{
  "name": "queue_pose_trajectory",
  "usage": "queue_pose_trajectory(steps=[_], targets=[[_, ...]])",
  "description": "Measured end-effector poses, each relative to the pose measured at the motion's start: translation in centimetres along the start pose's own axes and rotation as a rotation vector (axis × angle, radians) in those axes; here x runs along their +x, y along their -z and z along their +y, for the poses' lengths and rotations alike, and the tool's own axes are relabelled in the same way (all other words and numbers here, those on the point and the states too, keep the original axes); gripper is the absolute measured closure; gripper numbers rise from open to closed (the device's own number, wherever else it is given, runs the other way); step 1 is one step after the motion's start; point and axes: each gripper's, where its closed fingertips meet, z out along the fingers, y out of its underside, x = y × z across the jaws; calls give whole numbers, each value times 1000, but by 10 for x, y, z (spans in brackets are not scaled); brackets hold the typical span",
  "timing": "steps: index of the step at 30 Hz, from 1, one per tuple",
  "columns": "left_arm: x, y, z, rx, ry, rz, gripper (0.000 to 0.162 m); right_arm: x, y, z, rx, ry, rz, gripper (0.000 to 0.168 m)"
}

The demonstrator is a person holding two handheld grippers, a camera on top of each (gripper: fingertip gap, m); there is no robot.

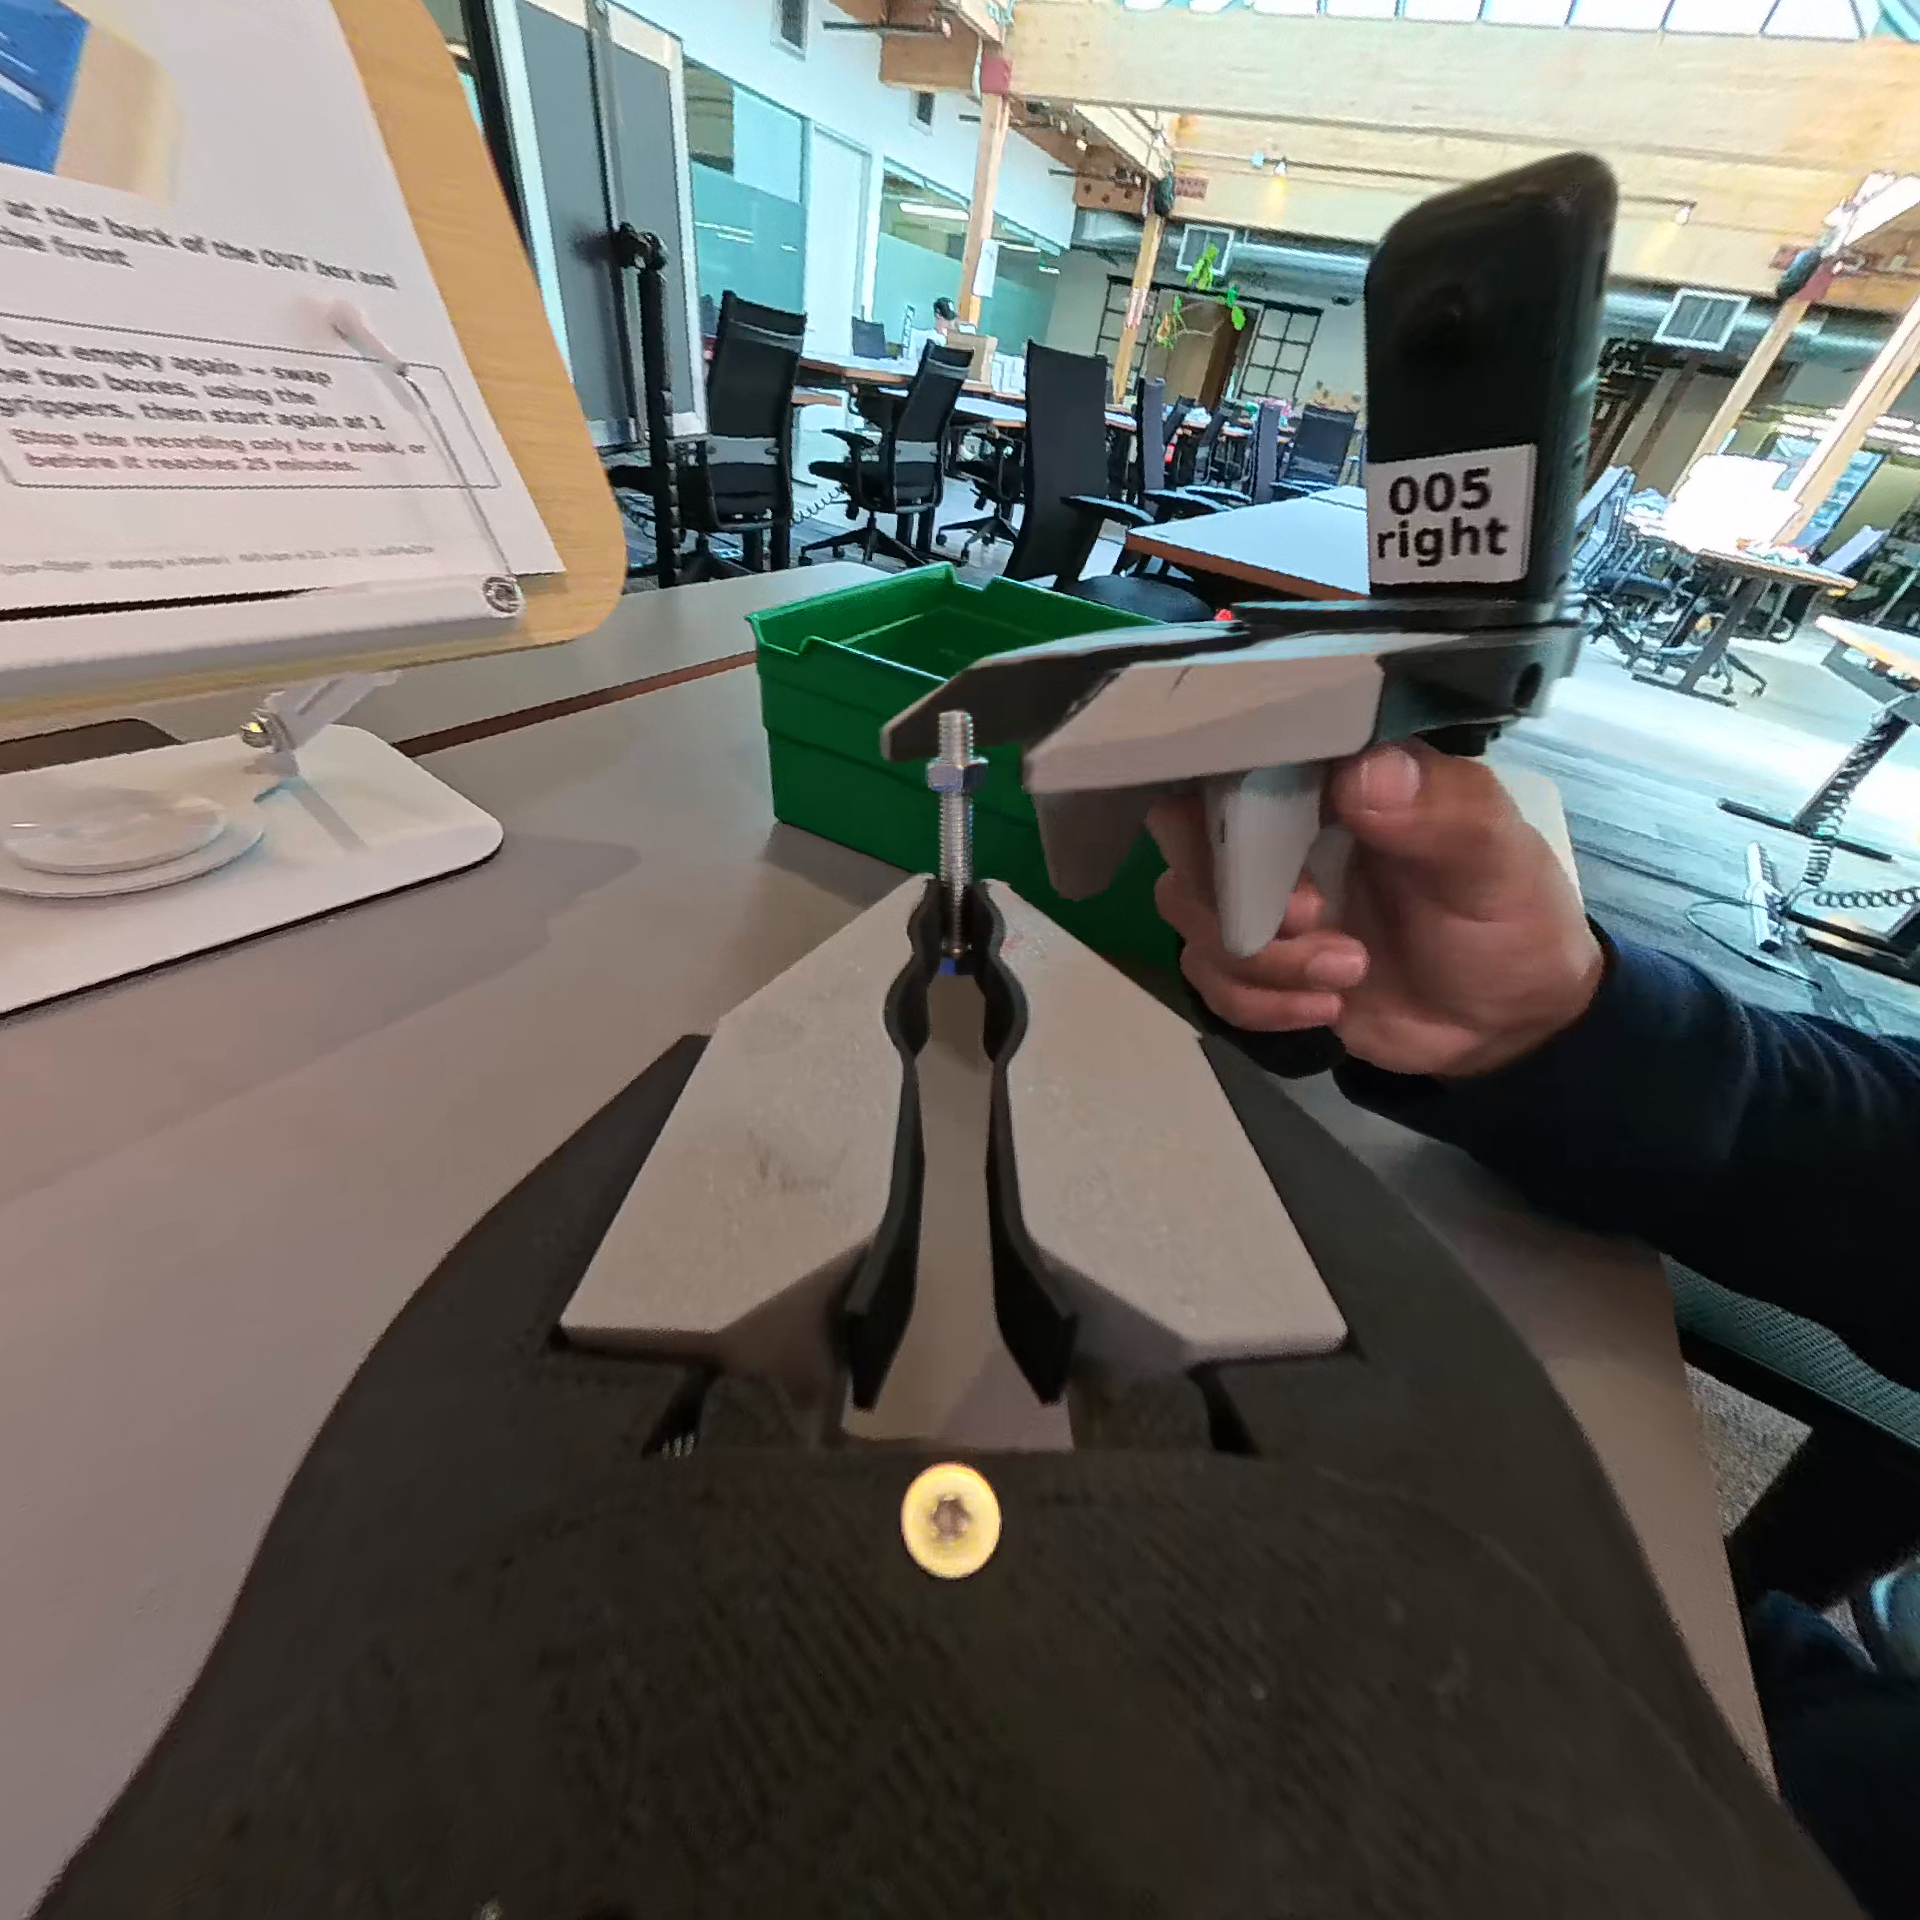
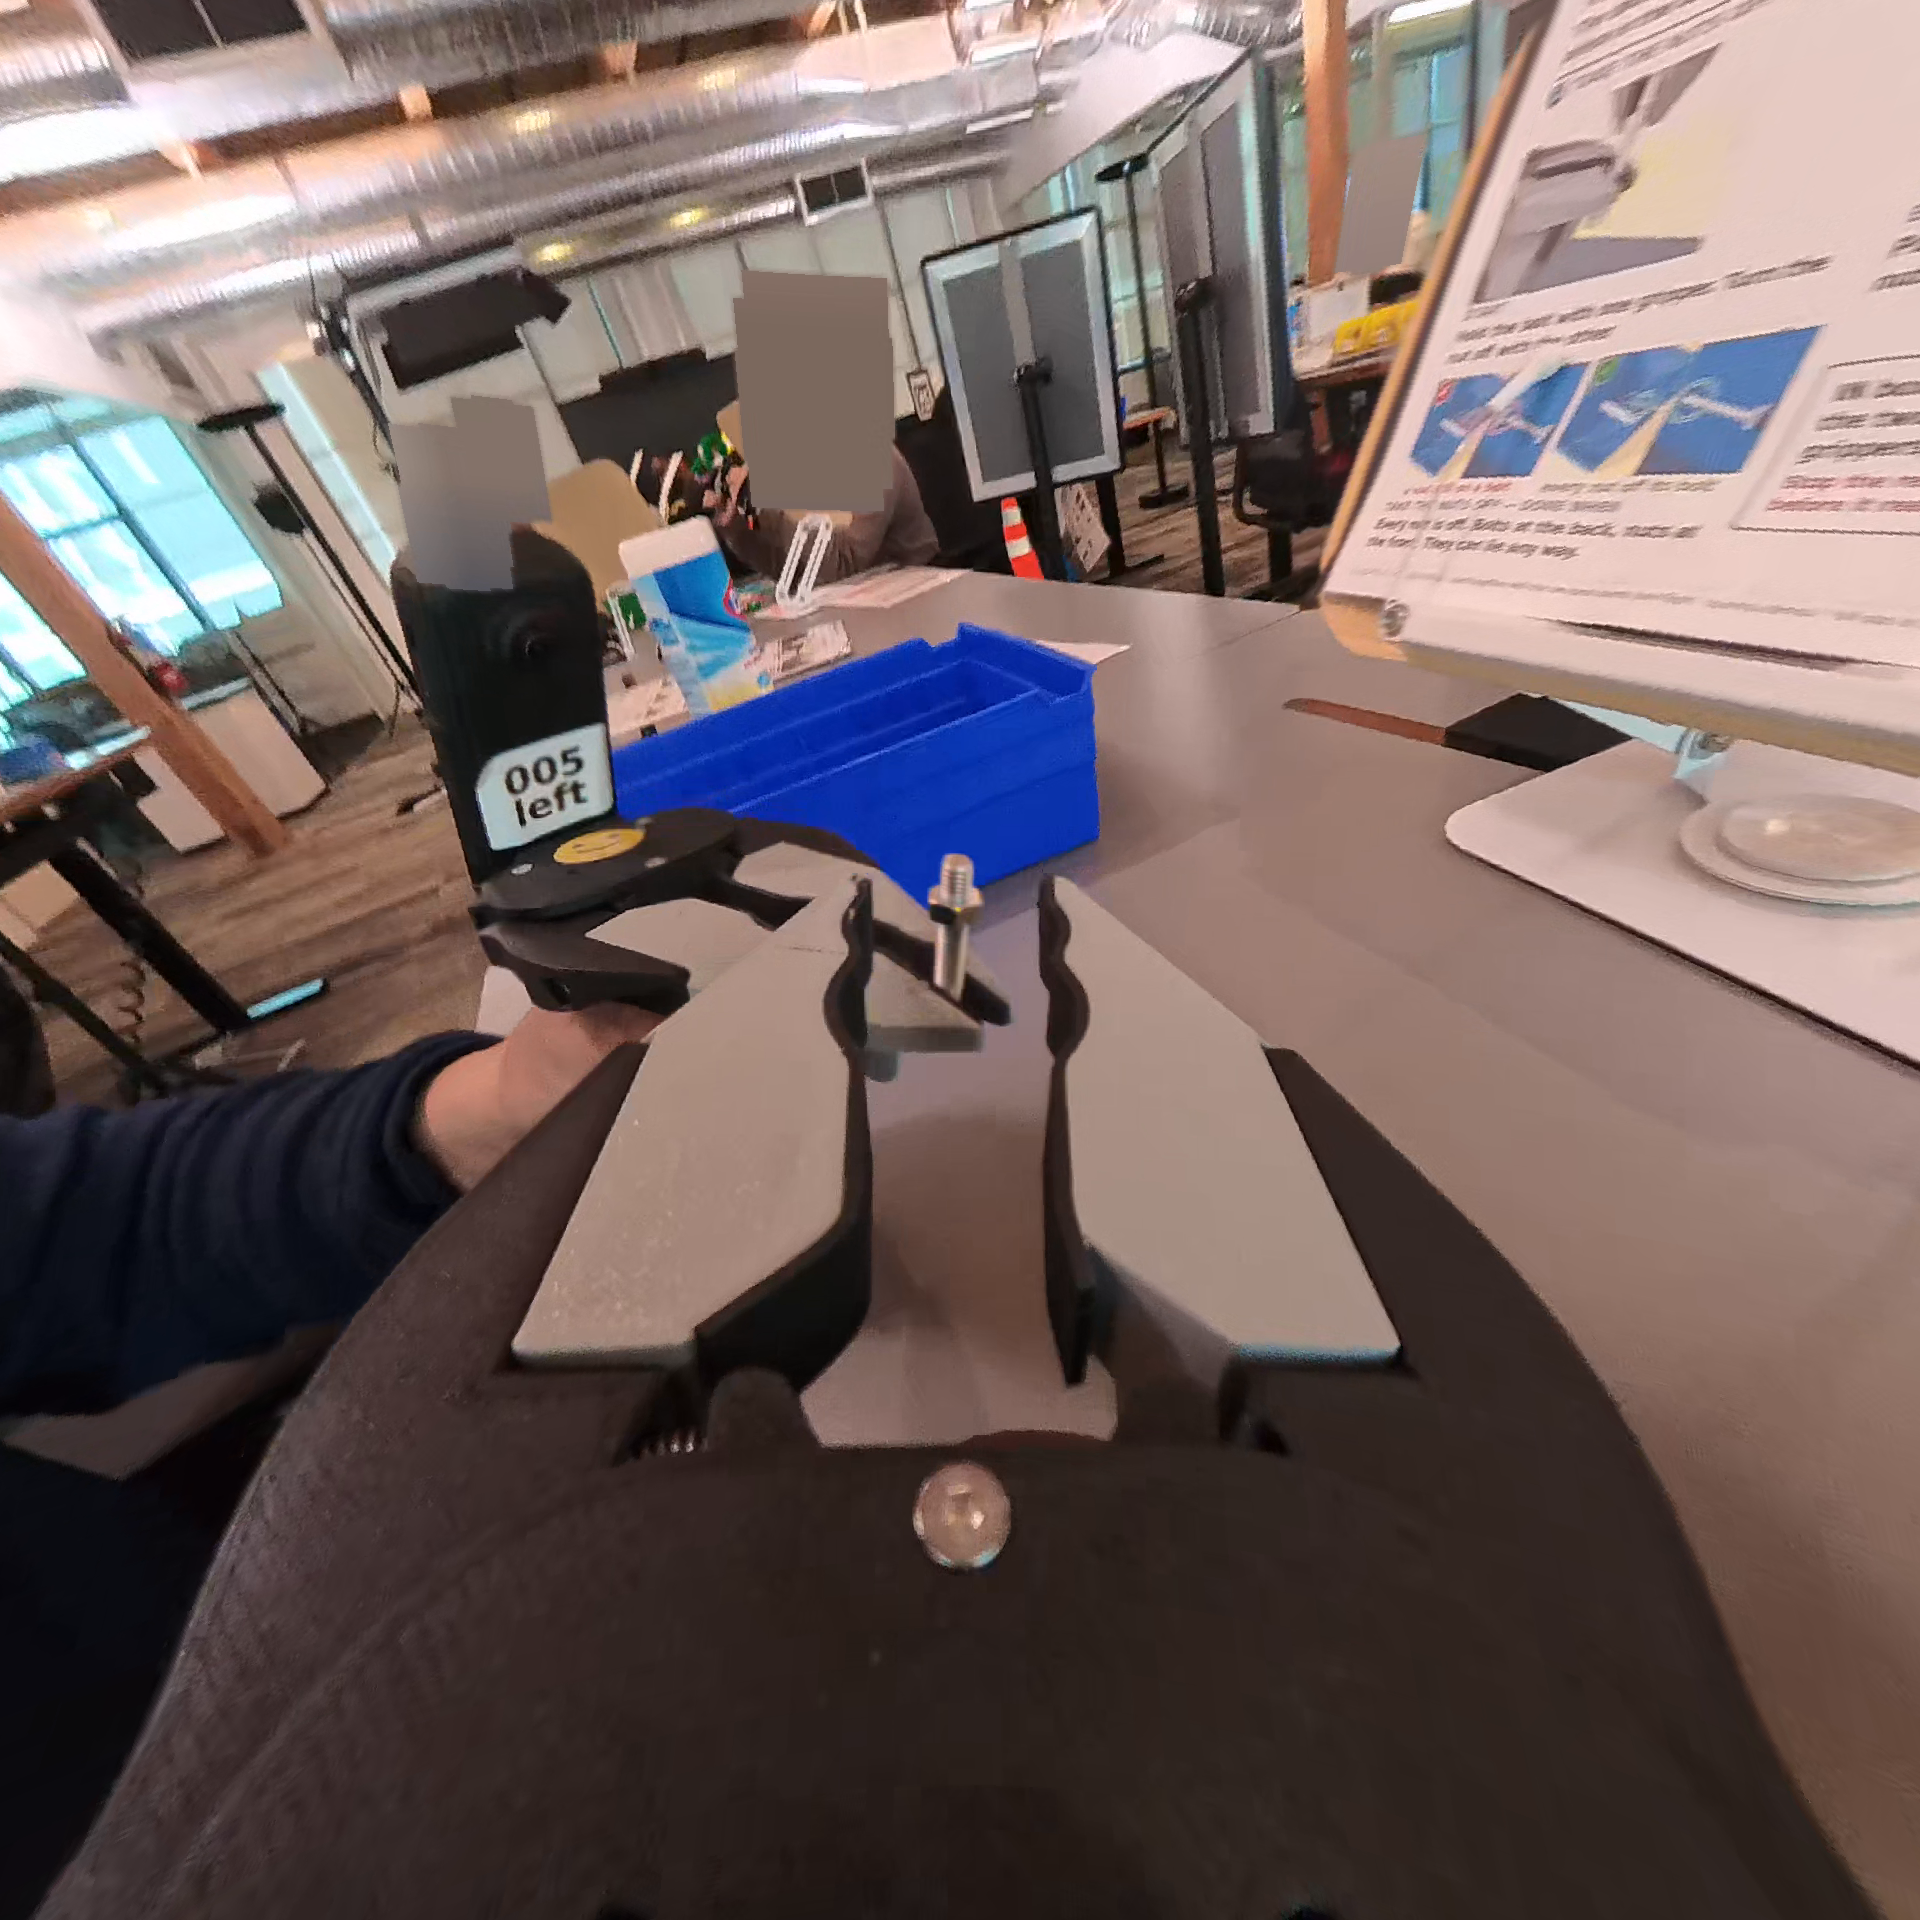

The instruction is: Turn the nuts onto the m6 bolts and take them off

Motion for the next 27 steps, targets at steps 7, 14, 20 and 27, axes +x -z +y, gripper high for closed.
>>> queue_pose_trajectory(steps=[7, 14, 20, 27], targets=[[-3, 1, -2, 13, 3, -15, 159, 14, 2, 5, -21, -75, 31, 140], [-7, 5, -6, 33, 32, -14, 159, 6, 5, -5, 36, -74, -18, 142], [0, 1, -3, 19, -6, -8, 159, 13, 1, 5, -18, -65, 36, 138], [-4, 3, -4, 24, 15, -6, 159, 0, 3, -5, 29, -40, -15, 140]])
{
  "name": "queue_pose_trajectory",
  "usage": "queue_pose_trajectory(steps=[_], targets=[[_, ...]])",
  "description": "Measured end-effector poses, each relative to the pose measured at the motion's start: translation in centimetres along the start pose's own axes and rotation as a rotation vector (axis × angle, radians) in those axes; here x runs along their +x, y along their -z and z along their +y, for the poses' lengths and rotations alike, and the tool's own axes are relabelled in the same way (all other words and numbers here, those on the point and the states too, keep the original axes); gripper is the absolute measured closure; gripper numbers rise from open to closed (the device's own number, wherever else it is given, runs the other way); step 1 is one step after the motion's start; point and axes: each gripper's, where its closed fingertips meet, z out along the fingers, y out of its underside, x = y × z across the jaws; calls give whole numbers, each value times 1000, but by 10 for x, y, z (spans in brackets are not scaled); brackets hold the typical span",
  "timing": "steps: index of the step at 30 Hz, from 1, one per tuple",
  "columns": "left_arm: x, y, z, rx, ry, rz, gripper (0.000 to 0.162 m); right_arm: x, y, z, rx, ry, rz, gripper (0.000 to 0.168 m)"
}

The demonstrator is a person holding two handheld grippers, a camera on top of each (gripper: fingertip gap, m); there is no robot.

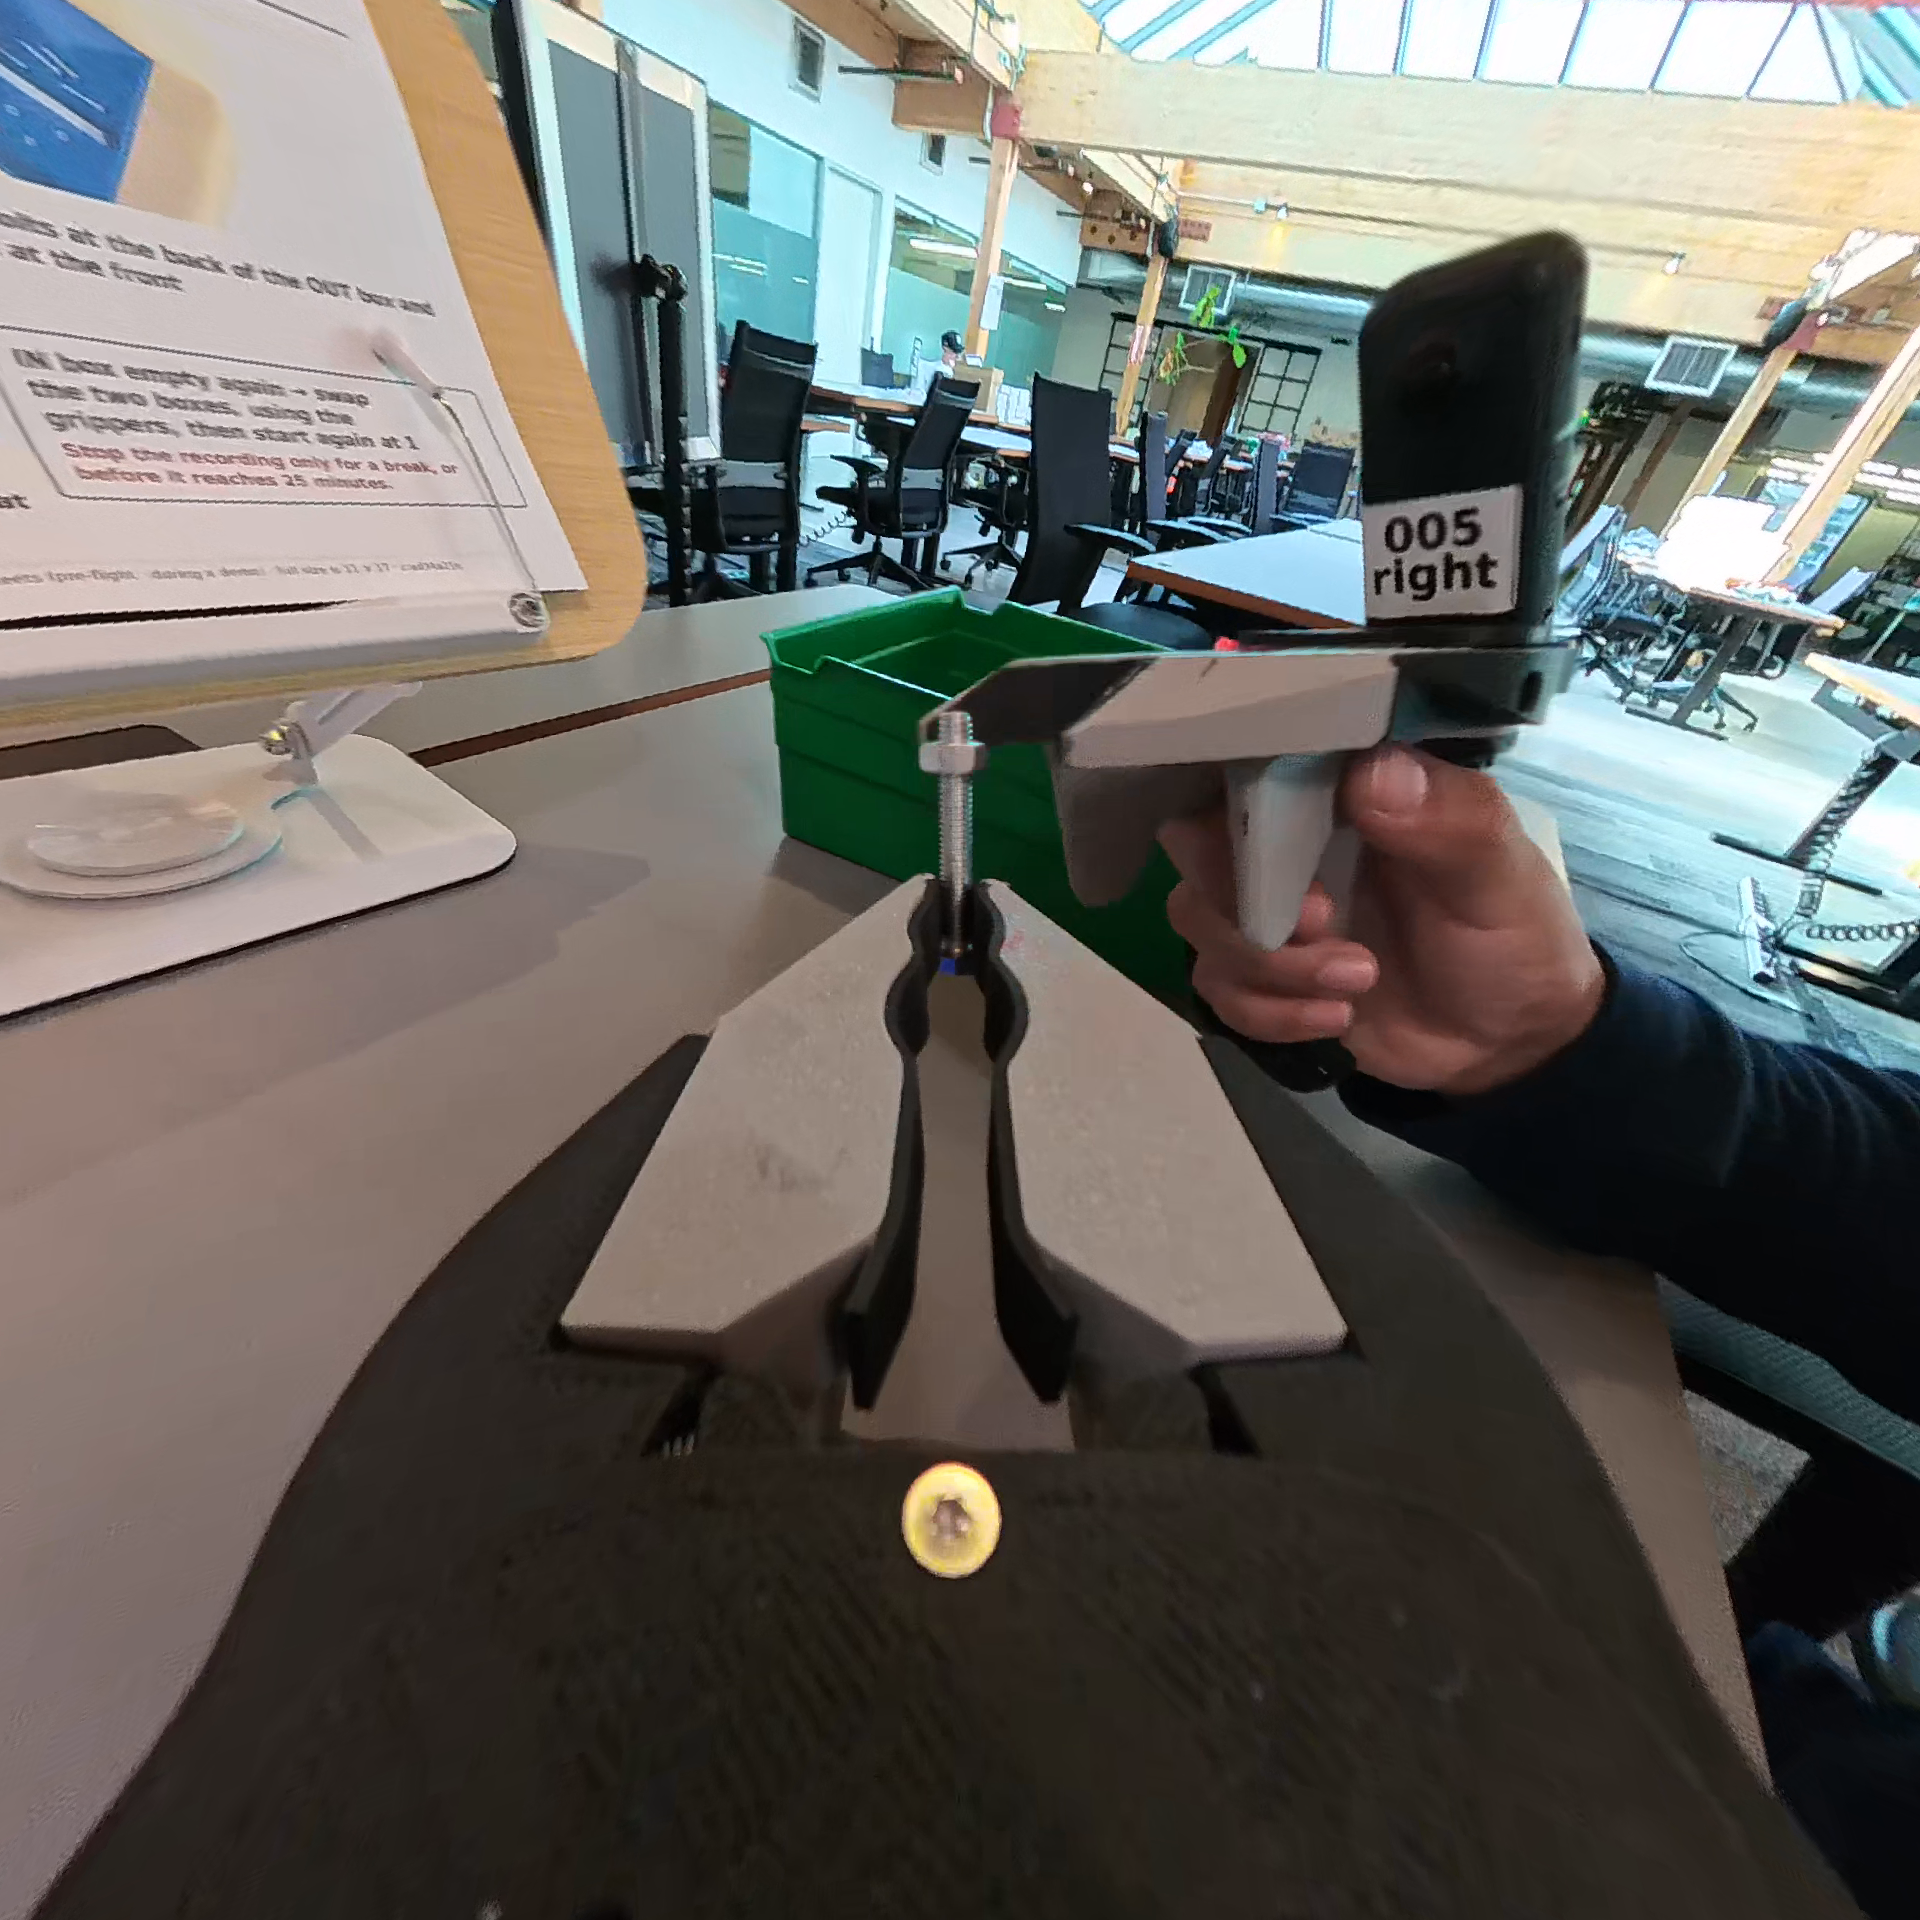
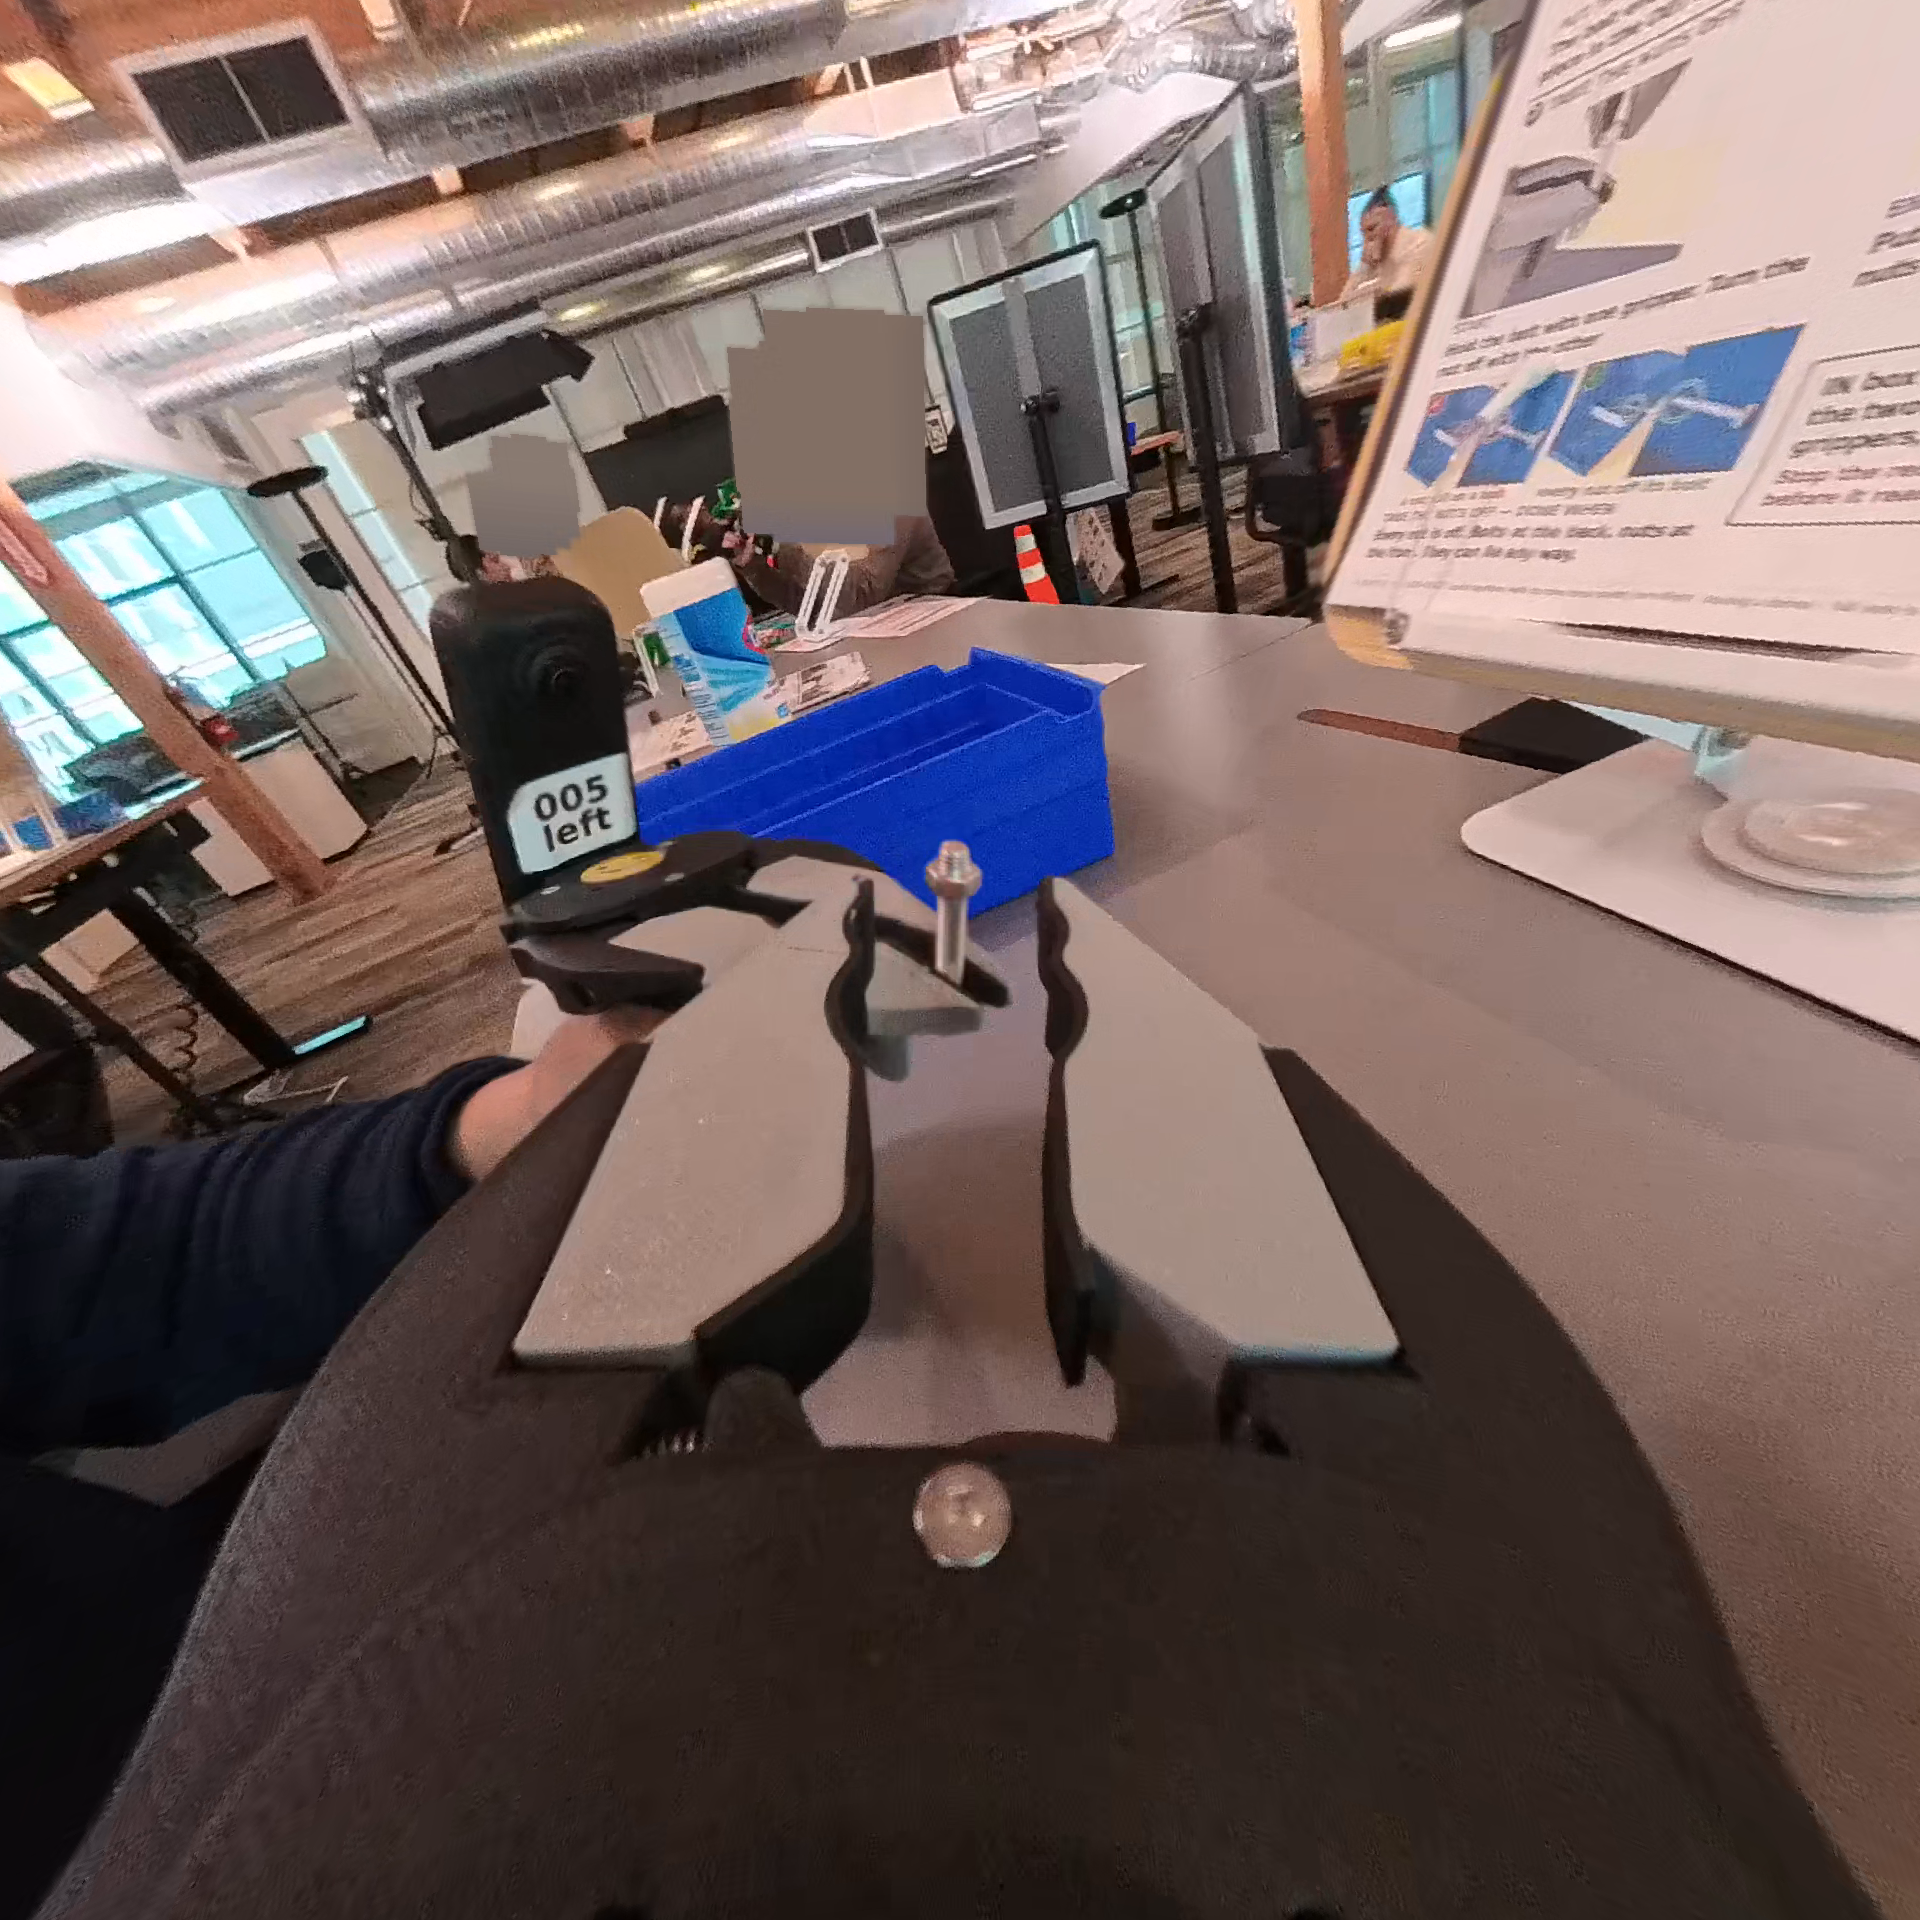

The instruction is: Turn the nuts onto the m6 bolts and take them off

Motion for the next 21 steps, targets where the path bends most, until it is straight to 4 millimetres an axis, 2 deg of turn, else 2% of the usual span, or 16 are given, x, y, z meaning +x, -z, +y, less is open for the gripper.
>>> queue_pose_trajectory(steps=[2, 4, 7, 8, 9, 12, 15, 17, 18, 20, 21], targets=[[8, -4, 5, -20, -25, 20, 159, -3, -6, 6, -29, 20, 5, 139], [13, -5, 6, -26, -51, 21, 159, 8, -6, 11, -51, 11, 60, 142], [4, 0, -3, 11, -35, -14, 159, 15, 2, 6, -25, -59, 49, 135], [1, 3, -6, 28, -14, -11, 159, 21, 5, 3, -11, -60, 77, 147], [-2, 5, -8, 35, 4, -11, 159, 24, 8, -1, 3, -44, 95, 145], [-4, 4, -5, 26, 7, -10, 159, 5, 7, -8, 37, -1, 18, 144], [7, -3, 3, -4, -12, 16, 159, -7, -2, -1, 8, 22, -14, 142], [11, -5, 5, -13, -37, 20, 159, -3, -4, 4, -15, 20, 11, 143], [11, -5, 4, -7, -42, 14, 159, 2, -3, 5, -17, 9, 27, 146], [7, -2, 0, 6, -26, 8, 159, 10, 2, 3, -10, -28, 40, 139], [4, 0, -2, 17, -14, 5, 159, 13, 4, 1, -2, -45, 38, 144]])
